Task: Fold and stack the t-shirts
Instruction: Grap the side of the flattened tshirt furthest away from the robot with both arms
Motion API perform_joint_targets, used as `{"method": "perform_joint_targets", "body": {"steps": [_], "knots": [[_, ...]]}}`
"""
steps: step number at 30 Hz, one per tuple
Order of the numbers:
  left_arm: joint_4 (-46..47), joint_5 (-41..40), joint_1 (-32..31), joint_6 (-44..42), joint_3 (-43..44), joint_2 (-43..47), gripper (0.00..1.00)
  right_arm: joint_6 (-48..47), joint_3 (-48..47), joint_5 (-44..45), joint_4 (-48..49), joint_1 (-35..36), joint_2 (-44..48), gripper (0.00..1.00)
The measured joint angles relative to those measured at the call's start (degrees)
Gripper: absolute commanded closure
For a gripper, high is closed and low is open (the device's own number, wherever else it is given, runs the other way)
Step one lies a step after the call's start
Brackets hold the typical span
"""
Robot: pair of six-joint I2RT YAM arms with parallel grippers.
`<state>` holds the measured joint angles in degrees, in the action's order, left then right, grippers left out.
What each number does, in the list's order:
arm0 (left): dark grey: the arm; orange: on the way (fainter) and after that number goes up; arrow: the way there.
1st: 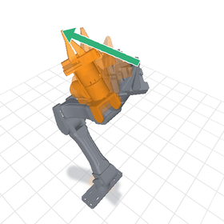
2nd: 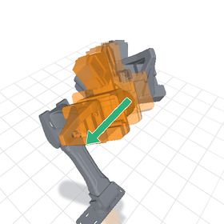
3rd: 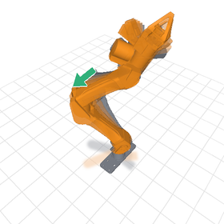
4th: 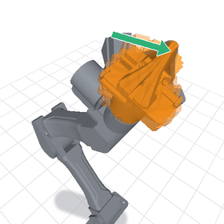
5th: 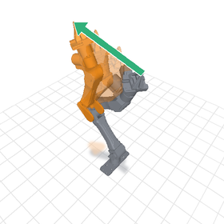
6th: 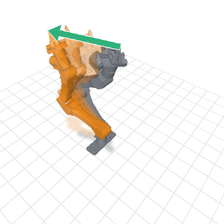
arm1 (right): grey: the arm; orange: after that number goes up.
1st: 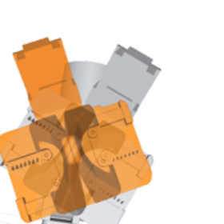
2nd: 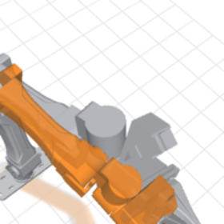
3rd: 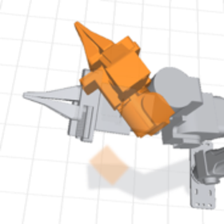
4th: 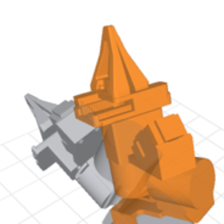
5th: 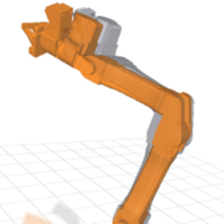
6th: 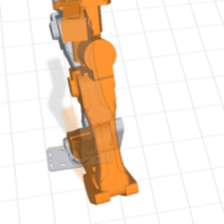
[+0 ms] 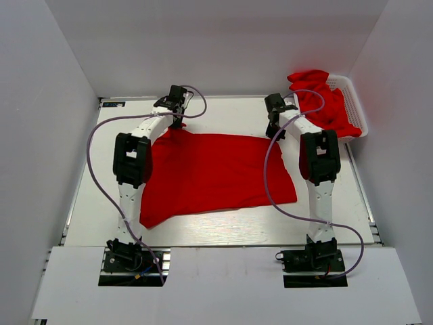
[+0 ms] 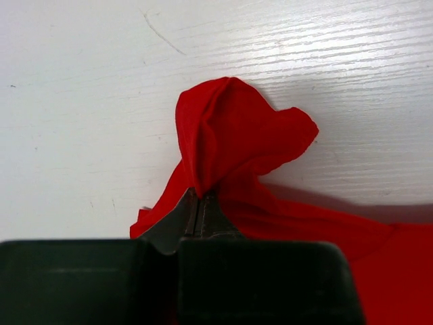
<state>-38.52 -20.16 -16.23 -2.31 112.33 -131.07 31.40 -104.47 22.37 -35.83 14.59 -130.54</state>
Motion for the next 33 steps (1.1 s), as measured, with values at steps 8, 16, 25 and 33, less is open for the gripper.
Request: {"method": "perform_joint_targets", "body": {"steps": [8,16,25,33], "knots": [[-0.07,1.42,0.94,-0.74,0.0,0.13,1.0,-0.2,0.0,-0.17,0.0,-0.11,0.0,1.0],[-0.15,6.86,1.66,-0.59,-0.13,1.36,1.0,-5.55,4.17,-4.96,4.35,-0.48,2.49,1.0],[1.9,11.41,2.14,2.95,-8.63,7.91,1.0,-15.54,16.5,-14.53,14.93,-0.2,13.9,1.0],[5.09,12.07,1.75,7.82,-24.11,20.61,1.0,-18.49,21.16,-15.69,19.43,0.07,20.46,1.0]]}}
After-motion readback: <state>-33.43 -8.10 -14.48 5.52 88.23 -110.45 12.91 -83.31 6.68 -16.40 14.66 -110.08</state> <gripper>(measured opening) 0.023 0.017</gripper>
